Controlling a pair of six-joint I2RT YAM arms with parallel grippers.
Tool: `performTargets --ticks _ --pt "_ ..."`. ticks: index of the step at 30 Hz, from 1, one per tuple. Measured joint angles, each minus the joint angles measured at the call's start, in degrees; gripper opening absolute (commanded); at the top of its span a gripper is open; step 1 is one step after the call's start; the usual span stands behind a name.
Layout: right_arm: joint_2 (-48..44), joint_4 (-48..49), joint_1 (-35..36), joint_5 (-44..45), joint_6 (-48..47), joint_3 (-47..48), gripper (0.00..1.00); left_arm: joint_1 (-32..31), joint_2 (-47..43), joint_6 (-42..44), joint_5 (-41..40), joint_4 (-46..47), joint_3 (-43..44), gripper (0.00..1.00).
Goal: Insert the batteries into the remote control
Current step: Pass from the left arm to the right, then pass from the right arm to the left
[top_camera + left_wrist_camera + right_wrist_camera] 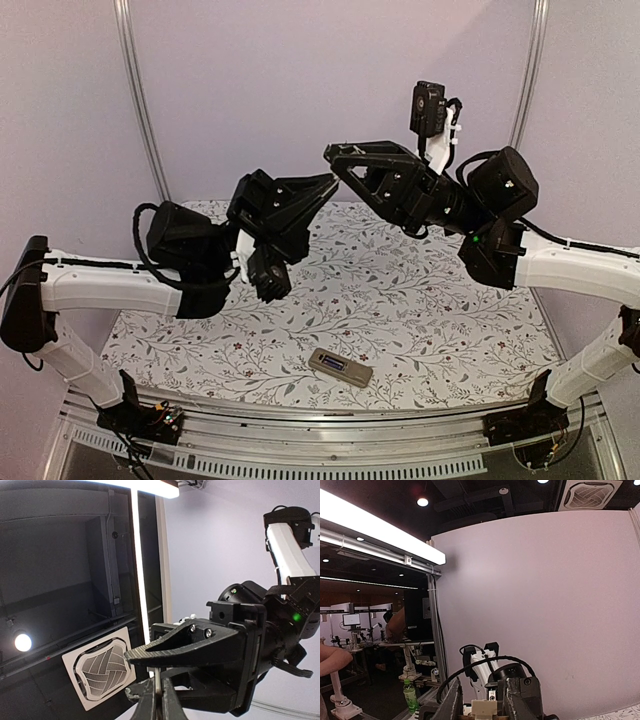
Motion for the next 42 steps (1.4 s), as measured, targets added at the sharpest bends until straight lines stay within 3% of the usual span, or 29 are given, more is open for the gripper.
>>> performTargets --ticks 4,6,8,10,12,18,23,27,32,37,42 --pt "0.15 0.24 0.00 -0.33 0.02 0.04 0.02 0.17 0.07 0.17 0.13 0.04 0.04 0.04" --pt "0.28 0.44 0.00 -0.48 0.04 0.13 0.01 0.22 0.17 0.46 0.11 0.28 0.09 0.31" --pt "0.42 0.28 0.00 -0.55 0.02 0.13 0.00 0.22 0.33 1.11 0.09 0.44 0.09 0.51" --pt "0.55 -0.09 0.00 -0.46 -0.02 0.13 0.00 0.24 0.37 2.10 0.00 0.42 0.04 0.63" --pt "0.55 -0.76 -0.02 0.15 -0.24 0.11 0.00 0.33 0.35 2.60 -0.31 0.59 -0.50 0.68" --pt "-1.49 -10.78 -0.15 8.44 -3.56 -0.13 0.00 0.24 -1.51 4.17 -3.10 -0.28 -9.07 0.69" --pt "-4.74 -29.77 -0.31 23.63 -7.89 2.78 0.00 0.04 -6.62 -2.08 -12.17 -8.55 -16.00 0.67" --pt "-3.26 -47.25 -0.44 34.73 -10.67 10.32 0.00 0.83 -13.16 -17.57 -21.27 -23.63 -16.11 0.65" --pt "4.85 -64.04 -0.92 38.99 -12.61 19.54 0.00 5.53 -20.00 -40.87 -23.74 -40.61 -17.33 0.62" --pt "16.57 -79.21 -1.31 38.66 -14.12 27.74 0.00 10.82 -24.13 -59.12 -23.04 -48.87 -24.39 0.56" --pt "22.60 -86.40 -1.44 35.69 -14.32 30.75 0.00 14.91 -25.05 -72.81 -18.23 -48.76 -31.71 0.46"
